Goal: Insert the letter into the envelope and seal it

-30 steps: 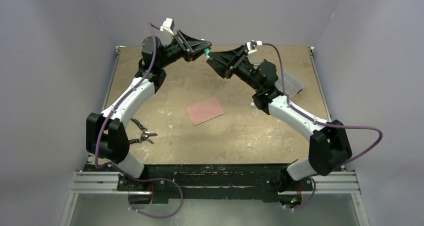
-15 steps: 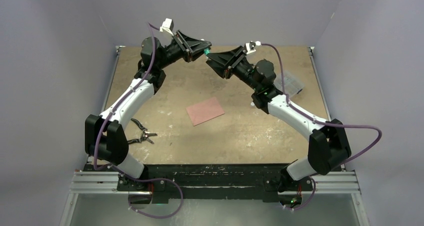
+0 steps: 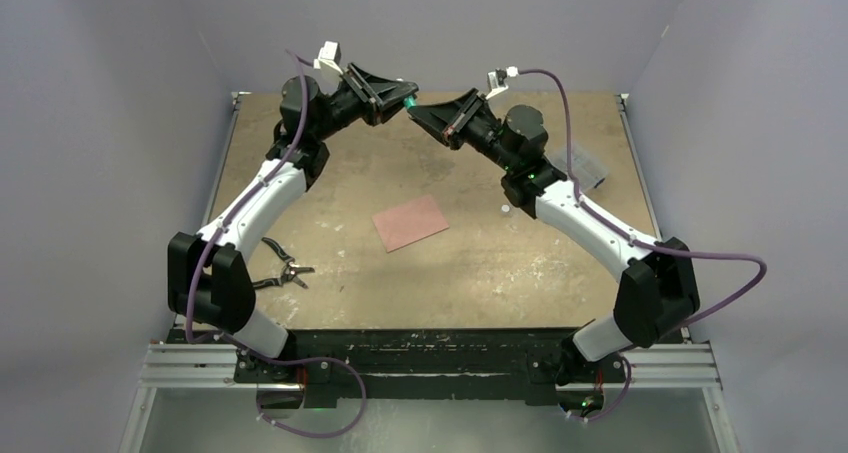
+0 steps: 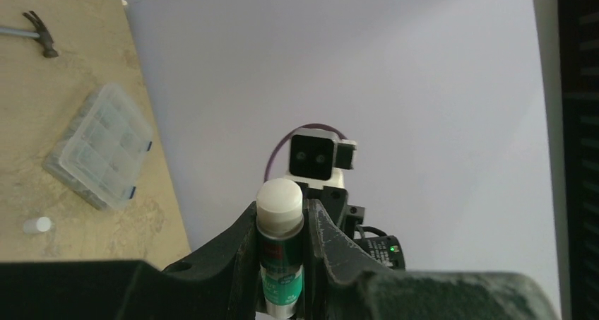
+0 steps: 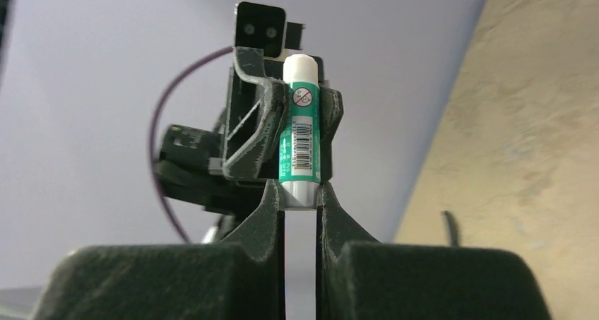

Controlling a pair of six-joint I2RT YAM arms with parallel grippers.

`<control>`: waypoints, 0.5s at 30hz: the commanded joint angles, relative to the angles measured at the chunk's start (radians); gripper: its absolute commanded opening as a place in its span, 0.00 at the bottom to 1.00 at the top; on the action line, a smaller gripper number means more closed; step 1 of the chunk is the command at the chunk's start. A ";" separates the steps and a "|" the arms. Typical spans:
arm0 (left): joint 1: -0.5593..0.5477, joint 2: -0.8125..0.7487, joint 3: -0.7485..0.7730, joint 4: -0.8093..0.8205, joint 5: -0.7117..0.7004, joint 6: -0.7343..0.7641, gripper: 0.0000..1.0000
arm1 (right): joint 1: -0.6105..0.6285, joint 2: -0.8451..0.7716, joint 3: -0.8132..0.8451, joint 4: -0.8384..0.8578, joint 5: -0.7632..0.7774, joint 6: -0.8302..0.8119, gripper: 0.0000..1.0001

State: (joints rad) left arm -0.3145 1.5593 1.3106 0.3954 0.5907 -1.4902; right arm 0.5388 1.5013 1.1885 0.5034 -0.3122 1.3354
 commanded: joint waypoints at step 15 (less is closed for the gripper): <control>-0.003 -0.045 -0.028 -0.393 -0.097 0.336 0.00 | 0.115 0.122 0.200 -0.309 0.515 -1.300 0.01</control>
State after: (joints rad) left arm -0.2947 1.5520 1.2652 0.0494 0.4049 -1.2221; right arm 0.6525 1.6363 1.3556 0.1474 -0.1093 0.3775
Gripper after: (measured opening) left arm 0.211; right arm 0.141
